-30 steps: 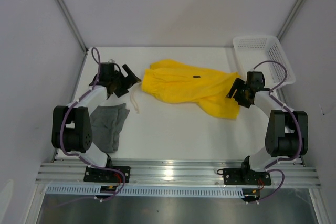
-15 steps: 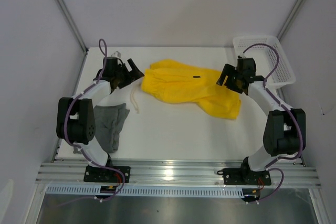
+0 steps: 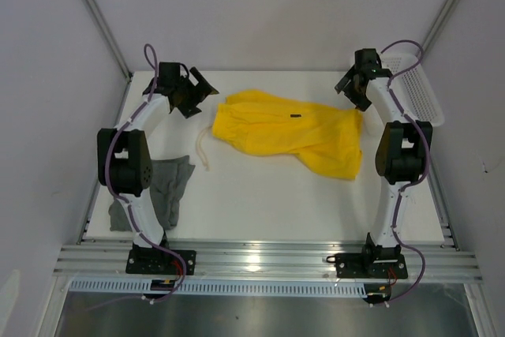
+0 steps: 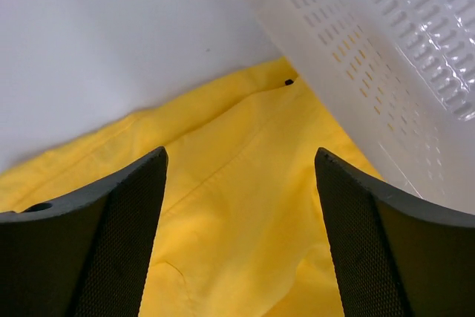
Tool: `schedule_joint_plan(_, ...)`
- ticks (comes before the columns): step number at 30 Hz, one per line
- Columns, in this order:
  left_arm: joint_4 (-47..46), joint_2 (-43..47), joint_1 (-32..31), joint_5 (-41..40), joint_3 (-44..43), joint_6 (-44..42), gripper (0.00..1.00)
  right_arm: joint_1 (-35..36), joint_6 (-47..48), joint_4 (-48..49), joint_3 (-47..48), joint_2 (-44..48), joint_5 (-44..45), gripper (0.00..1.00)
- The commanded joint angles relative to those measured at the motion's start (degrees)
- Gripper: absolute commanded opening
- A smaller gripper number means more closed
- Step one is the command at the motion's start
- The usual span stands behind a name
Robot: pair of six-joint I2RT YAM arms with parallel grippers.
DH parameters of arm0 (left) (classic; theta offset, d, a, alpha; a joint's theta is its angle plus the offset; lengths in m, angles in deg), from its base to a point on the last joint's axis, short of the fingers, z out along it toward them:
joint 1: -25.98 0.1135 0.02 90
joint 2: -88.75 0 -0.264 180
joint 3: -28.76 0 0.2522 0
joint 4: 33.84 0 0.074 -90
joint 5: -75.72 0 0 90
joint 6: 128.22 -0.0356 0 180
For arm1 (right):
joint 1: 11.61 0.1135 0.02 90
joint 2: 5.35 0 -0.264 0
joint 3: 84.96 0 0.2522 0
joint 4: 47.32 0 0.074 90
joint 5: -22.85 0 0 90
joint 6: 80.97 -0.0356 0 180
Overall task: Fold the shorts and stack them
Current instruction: Fold the shorts
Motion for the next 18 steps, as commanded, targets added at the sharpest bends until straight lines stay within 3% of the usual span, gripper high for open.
schedule_joint_plan(1, 4.7, -1.7, -0.4, 2.7, -2.5, 7.2, 0.99, 0.2, -9.8, -11.2, 6.8, -4.2, 6.8, 0.80)
schedule_joint_plan(18, 4.7, -2.2, -2.4, 2.9, -3.7, 9.2, 0.99, 0.6, -19.7, -6.6, 5.6, -10.3, 10.7, 0.74)
